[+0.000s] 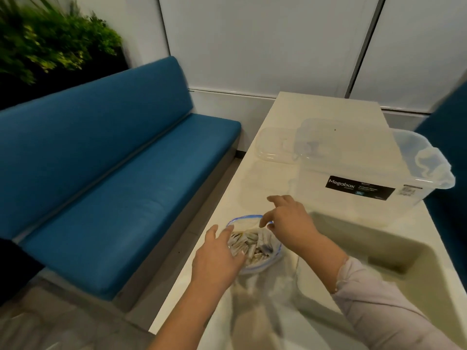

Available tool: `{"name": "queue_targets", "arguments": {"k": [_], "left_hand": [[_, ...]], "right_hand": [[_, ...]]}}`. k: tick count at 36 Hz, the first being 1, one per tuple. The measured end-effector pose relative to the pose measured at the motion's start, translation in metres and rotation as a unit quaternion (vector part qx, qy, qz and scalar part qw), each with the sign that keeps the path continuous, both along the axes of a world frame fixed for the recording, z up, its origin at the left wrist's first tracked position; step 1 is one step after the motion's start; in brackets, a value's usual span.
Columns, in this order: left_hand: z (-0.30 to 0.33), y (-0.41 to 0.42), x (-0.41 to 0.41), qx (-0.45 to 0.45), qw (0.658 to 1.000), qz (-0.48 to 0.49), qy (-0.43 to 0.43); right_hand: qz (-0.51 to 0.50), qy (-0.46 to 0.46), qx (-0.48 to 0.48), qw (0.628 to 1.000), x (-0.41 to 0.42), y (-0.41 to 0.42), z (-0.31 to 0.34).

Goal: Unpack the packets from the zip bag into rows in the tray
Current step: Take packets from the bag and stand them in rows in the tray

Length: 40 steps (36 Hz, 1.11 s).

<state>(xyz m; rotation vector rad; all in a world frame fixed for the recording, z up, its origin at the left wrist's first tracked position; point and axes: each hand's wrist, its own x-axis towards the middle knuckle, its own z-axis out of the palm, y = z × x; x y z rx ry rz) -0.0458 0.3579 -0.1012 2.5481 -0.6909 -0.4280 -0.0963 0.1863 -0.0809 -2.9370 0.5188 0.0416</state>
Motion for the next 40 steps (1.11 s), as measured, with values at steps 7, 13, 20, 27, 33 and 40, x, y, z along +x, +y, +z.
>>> {"name": "queue_targets", "arguments": {"k": [7, 13, 20, 27, 33, 40], "left_hand": [[0.007, 0.002, -0.008, -0.051, 0.997, 0.048, -0.024], [0.011, 0.002, -0.010, -0.093, 0.992, 0.068, -0.042], [0.013, 0.000, -0.009, -0.138, 0.986, 0.069, -0.053], [0.015, -0.007, -0.001, -0.203, 0.974, 0.092, 0.033], [0.025, -0.015, 0.006, -0.257, 0.914, 0.142, 0.280], [0.032, -0.025, 0.007, -0.300, 0.772, 0.156, 0.538]], "right_hand": [[0.113, 0.056, -0.048, 0.991, 0.012, -0.002, 0.002], [0.146, 0.105, -0.088, 0.980, 0.016, 0.002, 0.006], [0.168, 0.094, -0.152, 0.970, 0.023, 0.000, 0.005], [0.152, 0.042, -0.099, 0.982, 0.021, -0.009, 0.013], [0.110, -0.036, -0.018, 0.993, 0.018, -0.018, 0.029], [0.064, -0.163, 0.043, 0.984, 0.009, -0.008, 0.030]]}}
